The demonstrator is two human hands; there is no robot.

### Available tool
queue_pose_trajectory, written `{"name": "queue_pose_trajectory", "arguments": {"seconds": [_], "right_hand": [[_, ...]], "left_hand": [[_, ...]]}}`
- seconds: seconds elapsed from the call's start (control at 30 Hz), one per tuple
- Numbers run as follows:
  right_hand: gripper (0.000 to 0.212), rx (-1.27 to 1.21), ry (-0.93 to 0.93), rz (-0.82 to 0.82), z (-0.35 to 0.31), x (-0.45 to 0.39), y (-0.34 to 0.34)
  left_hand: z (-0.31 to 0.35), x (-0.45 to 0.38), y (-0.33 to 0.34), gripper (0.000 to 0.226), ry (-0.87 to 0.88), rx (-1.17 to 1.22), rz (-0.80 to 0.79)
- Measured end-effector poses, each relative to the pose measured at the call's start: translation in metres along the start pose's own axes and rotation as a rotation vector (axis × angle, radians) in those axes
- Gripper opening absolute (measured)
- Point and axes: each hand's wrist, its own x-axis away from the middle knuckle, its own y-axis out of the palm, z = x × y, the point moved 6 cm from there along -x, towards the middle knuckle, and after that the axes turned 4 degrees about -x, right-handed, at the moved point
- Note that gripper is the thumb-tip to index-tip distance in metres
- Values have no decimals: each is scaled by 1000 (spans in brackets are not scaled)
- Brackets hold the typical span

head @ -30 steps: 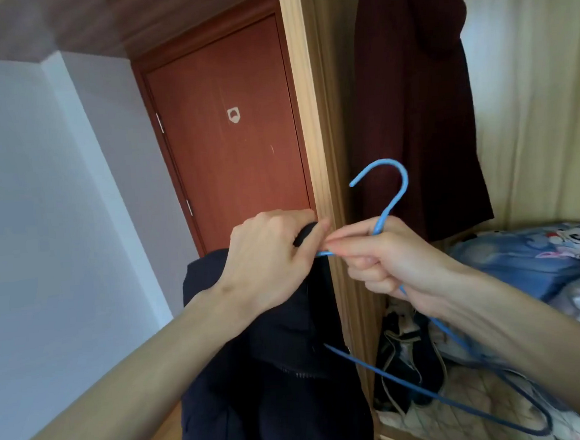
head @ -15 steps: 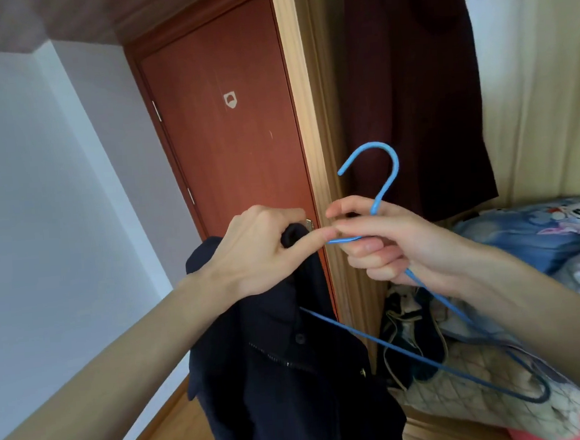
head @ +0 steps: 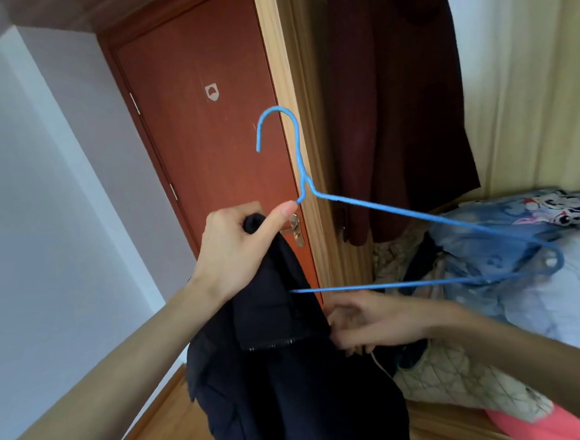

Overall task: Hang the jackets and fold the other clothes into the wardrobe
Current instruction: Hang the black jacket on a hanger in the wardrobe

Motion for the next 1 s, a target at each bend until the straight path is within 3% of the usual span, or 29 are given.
{"name": "queue_pose_trajectory", "arguments": {"seconds": [0.13, 0.27, 0.4, 0.57, 0.7, 0.77, 0.87, 1.0], "right_hand": [[58, 682, -39, 365, 2, -17, 22], [60, 557, 70, 470, 32, -30, 21], [66, 384, 138, 577, 65, -17, -27], [40, 432, 97, 730, 74, 4, -83], [24, 456, 63, 744, 64, 11, -116], [5, 369, 20, 717, 57, 14, -127], [8, 309, -9, 660, 45, 18, -135], [25, 510, -78, 702, 9, 33, -146]], "left_hand": [[8, 0, 1, 71, -26, 59, 46], [4, 9, -5, 70, -51, 65, 85], [-19, 28, -14, 77, -133, 13, 75], [-60, 59, -17, 81, -227, -65, -39], [-89, 84, -5, 91, -291, -156, -214], [-97, 90, -2, 90, -256, -217, -232], [-99, 92, -6, 80, -133, -268, -184], [-92, 95, -6, 61, 58, -504, -176]]}}
